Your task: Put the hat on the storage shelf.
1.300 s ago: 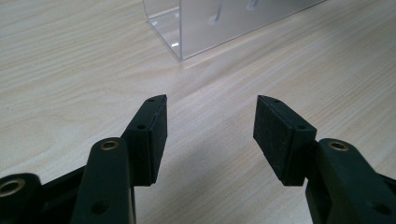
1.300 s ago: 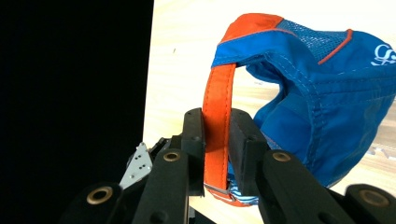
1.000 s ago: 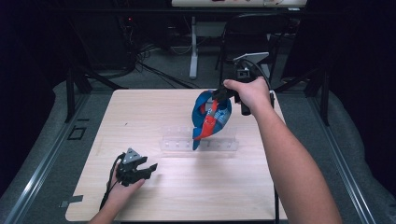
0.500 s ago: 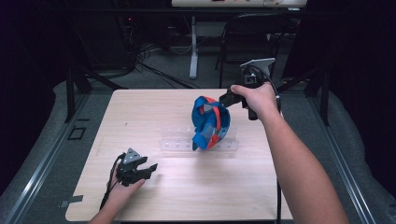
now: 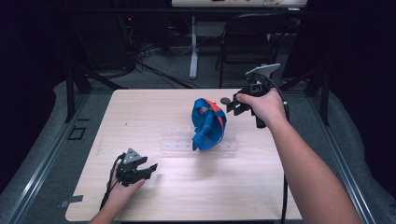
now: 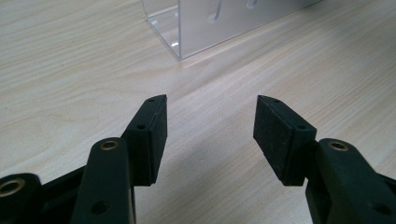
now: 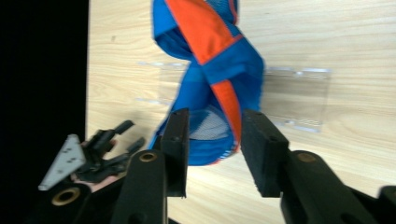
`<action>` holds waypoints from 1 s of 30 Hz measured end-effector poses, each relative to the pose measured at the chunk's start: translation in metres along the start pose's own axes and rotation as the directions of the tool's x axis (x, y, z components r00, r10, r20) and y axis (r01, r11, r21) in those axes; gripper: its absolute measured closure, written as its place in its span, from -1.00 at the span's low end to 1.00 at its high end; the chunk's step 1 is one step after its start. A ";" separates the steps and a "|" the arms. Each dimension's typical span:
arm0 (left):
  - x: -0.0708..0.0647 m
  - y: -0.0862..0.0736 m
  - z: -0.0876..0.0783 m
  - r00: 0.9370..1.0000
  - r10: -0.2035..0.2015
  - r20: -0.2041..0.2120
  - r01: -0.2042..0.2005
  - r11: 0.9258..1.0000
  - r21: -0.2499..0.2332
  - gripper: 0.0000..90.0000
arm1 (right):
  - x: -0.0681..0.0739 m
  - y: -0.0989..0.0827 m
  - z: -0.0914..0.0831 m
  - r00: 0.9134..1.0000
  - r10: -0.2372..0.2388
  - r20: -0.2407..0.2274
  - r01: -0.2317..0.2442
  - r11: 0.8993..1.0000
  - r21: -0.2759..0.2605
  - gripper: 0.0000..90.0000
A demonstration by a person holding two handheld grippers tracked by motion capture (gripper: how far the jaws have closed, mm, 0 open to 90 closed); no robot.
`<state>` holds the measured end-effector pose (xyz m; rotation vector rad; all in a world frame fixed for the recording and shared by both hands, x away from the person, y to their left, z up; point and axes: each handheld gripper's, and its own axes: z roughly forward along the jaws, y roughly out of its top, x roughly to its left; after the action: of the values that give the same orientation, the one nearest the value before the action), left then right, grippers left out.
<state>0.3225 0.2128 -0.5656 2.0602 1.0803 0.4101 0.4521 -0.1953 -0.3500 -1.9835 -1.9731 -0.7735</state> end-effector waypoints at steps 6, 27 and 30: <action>-0.001 0.000 0.000 1.000 0.001 0.001 -0.001 1.000 0.007 0.01 | -0.016 -0.015 0.005 1.000 -0.002 0.016 0.002 1.000 -0.009 0.31; -0.004 -0.001 0.003 1.000 0.007 -0.006 -0.007 1.000 0.004 0.01 | -0.087 -0.083 0.030 1.000 -0.027 -0.005 0.027 1.000 -0.003 0.22; -0.005 -0.001 0.003 1.000 0.010 -0.006 -0.010 1.000 0.005 0.01 | -0.094 -0.092 0.037 1.000 -0.027 -0.009 0.027 1.000 0.004 0.22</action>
<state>0.3210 0.2078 -0.5676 2.0709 1.0759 0.4190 0.3743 -0.2504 -0.4473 -1.9514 -1.9990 -0.7832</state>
